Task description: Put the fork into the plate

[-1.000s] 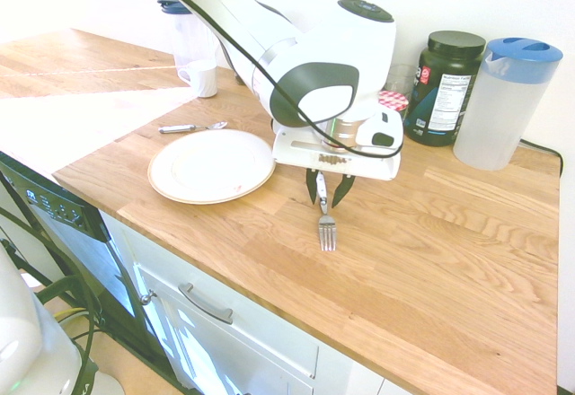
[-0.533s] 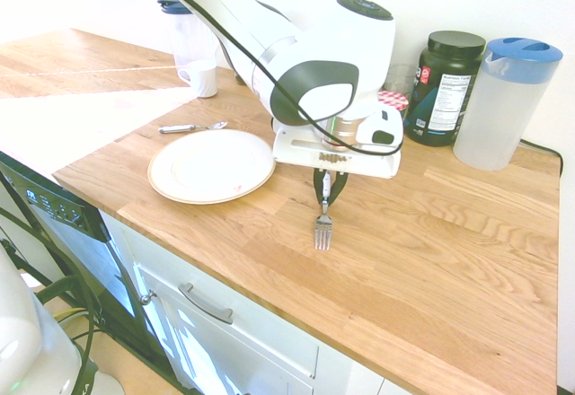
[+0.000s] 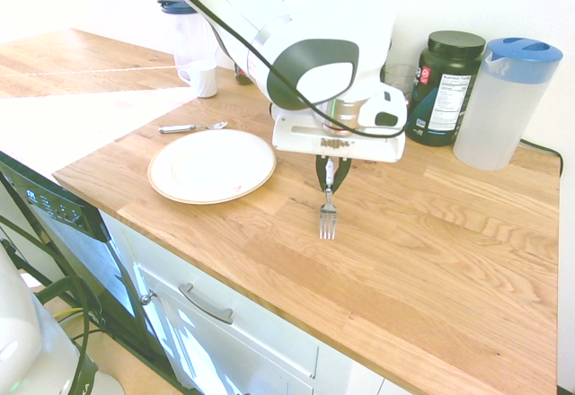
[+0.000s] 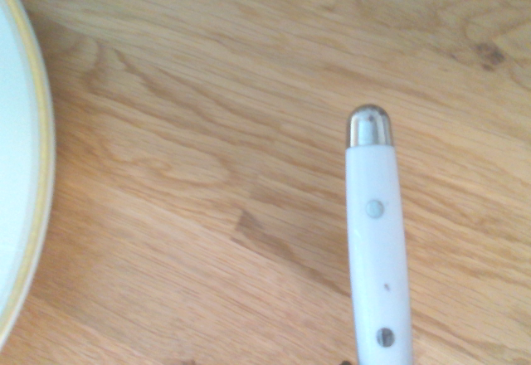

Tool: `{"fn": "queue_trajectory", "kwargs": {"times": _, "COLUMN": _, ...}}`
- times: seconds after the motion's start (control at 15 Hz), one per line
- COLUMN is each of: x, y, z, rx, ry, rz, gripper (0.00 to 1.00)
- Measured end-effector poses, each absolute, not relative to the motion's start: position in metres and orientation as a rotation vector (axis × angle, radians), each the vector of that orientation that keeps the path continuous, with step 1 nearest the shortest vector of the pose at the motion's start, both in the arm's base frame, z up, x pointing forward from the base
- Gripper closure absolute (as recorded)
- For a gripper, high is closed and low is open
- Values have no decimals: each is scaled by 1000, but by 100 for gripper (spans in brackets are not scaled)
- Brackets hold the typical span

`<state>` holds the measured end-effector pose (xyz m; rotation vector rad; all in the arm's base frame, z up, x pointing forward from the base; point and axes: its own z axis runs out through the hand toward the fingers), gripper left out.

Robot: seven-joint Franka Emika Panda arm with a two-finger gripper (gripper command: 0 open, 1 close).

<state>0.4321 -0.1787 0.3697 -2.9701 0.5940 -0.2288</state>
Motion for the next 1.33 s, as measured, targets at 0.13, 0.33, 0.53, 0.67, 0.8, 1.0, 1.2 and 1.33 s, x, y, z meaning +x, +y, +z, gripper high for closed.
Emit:
{"fn": "queue_trajectory", "kwargs": {"times": 0.13, "x": 436, "y": -156, "z": 381, "rx": -2994, "ry": 567, "rz": -237, "gripper": 100}}
{"fn": "queue_trajectory", "kwargs": {"times": 0.33, "x": 439, "y": -105, "z": 391, "rx": -3039, "ry": 528, "rz": -248, "gripper": 100}}
{"fn": "queue_trajectory", "kwargs": {"times": 0.53, "x": 440, "y": -42, "z": 397, "rx": -3089, "ry": 480, "rz": -258, "gripper": 100}}
{"fn": "queue_trajectory", "kwargs": {"times": 0.67, "x": 440, "y": -3, "z": 396, "rx": -3120, "ry": 445, "rz": -259, "gripper": 100}}
{"fn": "queue_trajectory", "kwargs": {"times": 0.8, "x": 439, "y": 34, "z": 392, "rx": -3152, "ry": 404, "rz": -264, "gripper": 100}}
{"fn": "queue_trajectory", "kwargs": {"times": 1.0, "x": 436, "y": 67, "z": 383, "rx": -3186, "ry": 375, "rz": -258, "gripper": 100}}
{"fn": "queue_trajectory", "kwargs": {"times": 1.2, "x": 442, "y": 66, "z": 371, "rx": -3191, "ry": 382, "rz": -215, "gripper": 100}}
{"fn": "queue_trajectory", "kwargs": {"times": 1.33, "x": 445, "y": 65, "z": 367, "rx": -3192, "ry": 380, "rz": -199, "gripper": 100}}
